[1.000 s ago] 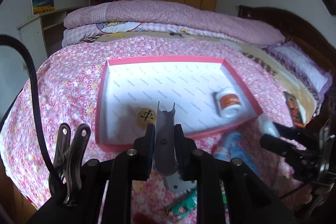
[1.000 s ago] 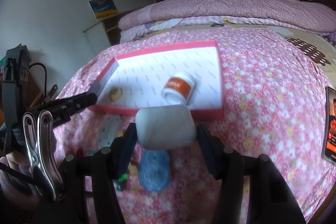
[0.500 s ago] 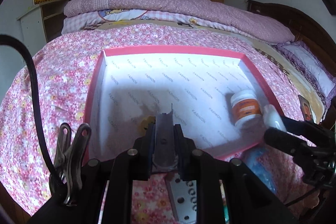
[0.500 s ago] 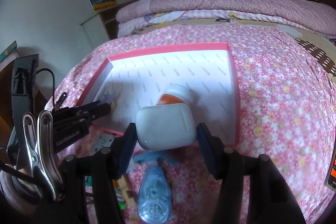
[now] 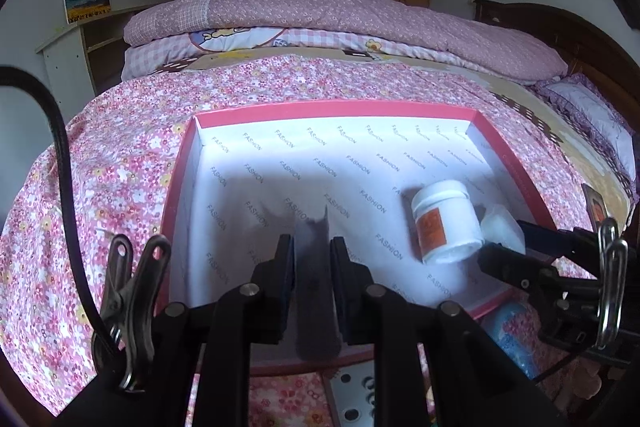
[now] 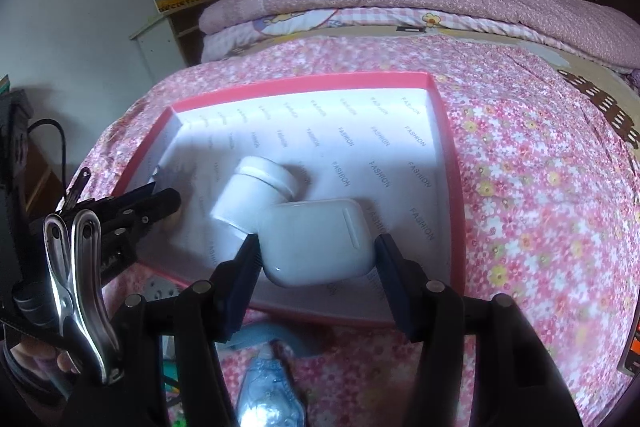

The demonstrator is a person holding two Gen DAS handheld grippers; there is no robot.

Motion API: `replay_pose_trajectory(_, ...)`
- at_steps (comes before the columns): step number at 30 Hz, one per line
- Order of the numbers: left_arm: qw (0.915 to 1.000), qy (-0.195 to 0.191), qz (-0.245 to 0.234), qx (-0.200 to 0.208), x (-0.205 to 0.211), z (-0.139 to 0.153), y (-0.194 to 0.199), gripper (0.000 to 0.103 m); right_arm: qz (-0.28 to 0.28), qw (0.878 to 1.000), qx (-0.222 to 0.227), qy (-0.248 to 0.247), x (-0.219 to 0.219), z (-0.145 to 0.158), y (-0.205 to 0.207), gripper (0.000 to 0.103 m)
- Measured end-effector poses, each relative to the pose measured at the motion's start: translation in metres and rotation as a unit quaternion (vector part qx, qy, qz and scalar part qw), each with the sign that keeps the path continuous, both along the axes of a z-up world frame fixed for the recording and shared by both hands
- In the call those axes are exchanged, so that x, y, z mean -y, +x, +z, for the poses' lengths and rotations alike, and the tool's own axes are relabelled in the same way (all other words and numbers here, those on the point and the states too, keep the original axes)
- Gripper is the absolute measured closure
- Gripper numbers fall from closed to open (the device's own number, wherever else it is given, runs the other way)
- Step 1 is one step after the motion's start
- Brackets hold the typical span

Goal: Organize rigid objects
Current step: 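Carry the grey piece and earbud case into the pink box and release both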

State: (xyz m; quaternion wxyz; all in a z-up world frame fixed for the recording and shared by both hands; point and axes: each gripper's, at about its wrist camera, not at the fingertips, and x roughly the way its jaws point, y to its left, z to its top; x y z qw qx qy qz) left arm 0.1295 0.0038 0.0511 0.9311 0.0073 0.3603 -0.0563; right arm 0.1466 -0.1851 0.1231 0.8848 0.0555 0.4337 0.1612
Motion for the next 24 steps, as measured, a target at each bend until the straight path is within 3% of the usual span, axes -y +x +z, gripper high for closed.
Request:
replay_pose_trajectory(6,0.9999,0.01,0.002,0.001,0.004,0.0,0.004,0.08,-0.001,1.0,-0.003,-0.006,0.0,-0.001,0.007,0.044)
replay_pose_trajectory(11,0.9999,-0.003,0.007,-0.007,0.003,-0.001,0.003,0.054,-0.001,1.0,-0.008,-0.01,-0.001,-0.002,0.01,0.044)
replay_pose_trajectory(20,0.9997,-0.013,0.016,-0.01,0.001,0.0,-0.004,0.051,-0.005,1.0,-0.006,0.003,0.002,0.001,0.008,0.043)
replay_pose_trajectory(24,0.9997,-0.009,0.023,-0.005,0.0,0.005,-0.009,0.049,-0.007,1.0,0.005,0.007,0.004,0.008,0.003,0.037)
